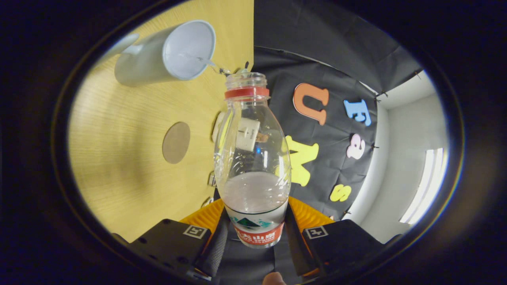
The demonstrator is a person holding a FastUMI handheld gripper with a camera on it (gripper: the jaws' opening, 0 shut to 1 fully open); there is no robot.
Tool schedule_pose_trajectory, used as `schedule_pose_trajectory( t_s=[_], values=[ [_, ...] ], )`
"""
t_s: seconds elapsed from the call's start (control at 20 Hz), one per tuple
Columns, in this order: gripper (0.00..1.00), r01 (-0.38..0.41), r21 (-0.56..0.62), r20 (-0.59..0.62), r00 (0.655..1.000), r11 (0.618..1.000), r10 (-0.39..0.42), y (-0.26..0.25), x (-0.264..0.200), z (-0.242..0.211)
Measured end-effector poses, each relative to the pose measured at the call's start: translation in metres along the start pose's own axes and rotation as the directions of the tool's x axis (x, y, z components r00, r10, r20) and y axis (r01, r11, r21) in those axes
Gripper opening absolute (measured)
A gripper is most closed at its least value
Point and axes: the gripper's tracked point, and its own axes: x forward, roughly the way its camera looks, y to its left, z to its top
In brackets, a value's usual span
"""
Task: Take the bottle from table, then pour the juice into the cup, finally place the bottle on the coaster
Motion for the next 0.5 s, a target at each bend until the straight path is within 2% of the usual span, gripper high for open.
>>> schedule_pose_trajectory(
  t_s=[0.5],
  values=[
    [0.75, 0.019, -0.062, 0.011, 1.0, 0.998, -0.018, -0.015, -0.003, 0.005]
  ],
)
